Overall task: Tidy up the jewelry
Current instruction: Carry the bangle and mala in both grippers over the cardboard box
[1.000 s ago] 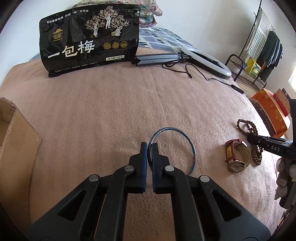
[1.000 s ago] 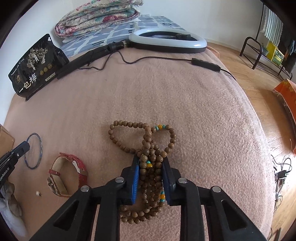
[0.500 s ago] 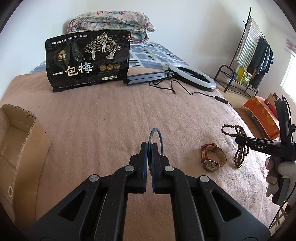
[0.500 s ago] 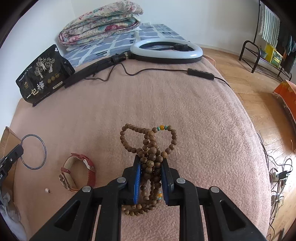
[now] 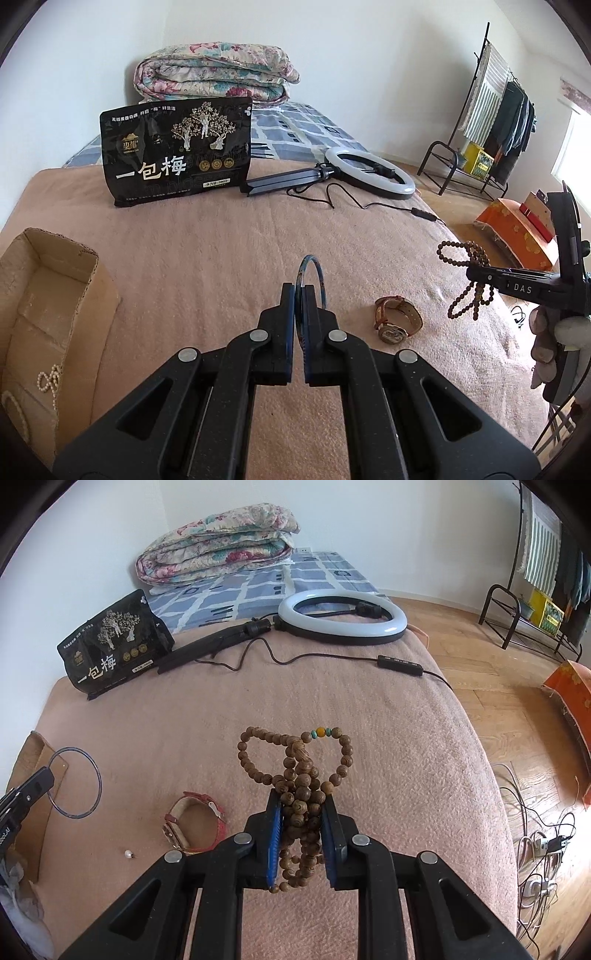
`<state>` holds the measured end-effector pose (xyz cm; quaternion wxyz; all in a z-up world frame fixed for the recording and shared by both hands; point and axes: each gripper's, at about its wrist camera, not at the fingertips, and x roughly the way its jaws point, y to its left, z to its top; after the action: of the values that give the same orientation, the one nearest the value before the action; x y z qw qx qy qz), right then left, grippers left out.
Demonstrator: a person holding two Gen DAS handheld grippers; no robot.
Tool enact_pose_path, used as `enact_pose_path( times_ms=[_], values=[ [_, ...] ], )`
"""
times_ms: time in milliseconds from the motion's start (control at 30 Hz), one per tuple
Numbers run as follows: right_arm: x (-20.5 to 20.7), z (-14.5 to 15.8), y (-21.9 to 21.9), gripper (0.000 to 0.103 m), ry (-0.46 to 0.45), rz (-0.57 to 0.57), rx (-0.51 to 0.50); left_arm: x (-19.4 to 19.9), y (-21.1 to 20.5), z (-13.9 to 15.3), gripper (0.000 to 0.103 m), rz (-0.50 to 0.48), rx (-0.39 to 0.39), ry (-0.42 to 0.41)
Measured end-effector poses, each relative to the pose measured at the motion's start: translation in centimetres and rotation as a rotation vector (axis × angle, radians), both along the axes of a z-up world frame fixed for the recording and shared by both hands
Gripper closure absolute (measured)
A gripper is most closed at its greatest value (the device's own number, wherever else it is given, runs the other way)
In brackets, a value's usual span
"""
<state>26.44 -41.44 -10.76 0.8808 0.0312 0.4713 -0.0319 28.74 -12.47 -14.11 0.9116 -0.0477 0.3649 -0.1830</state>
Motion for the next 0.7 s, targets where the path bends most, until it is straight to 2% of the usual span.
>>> enact_pose_path(
  times_ms=[367,700],
  values=[
    [-1.9,4.3,3.2,0.085,-0.059,0.054,0.013,-2.3,2.7,3.4,0.102,0.030,-0.020,-0.048],
    [-2.9,7.3,8.9,0.085,-0.101,0.151,0.026,-4.6,7.2,6.0,0.102,0.088,-0.028,-0.084]
  ],
)
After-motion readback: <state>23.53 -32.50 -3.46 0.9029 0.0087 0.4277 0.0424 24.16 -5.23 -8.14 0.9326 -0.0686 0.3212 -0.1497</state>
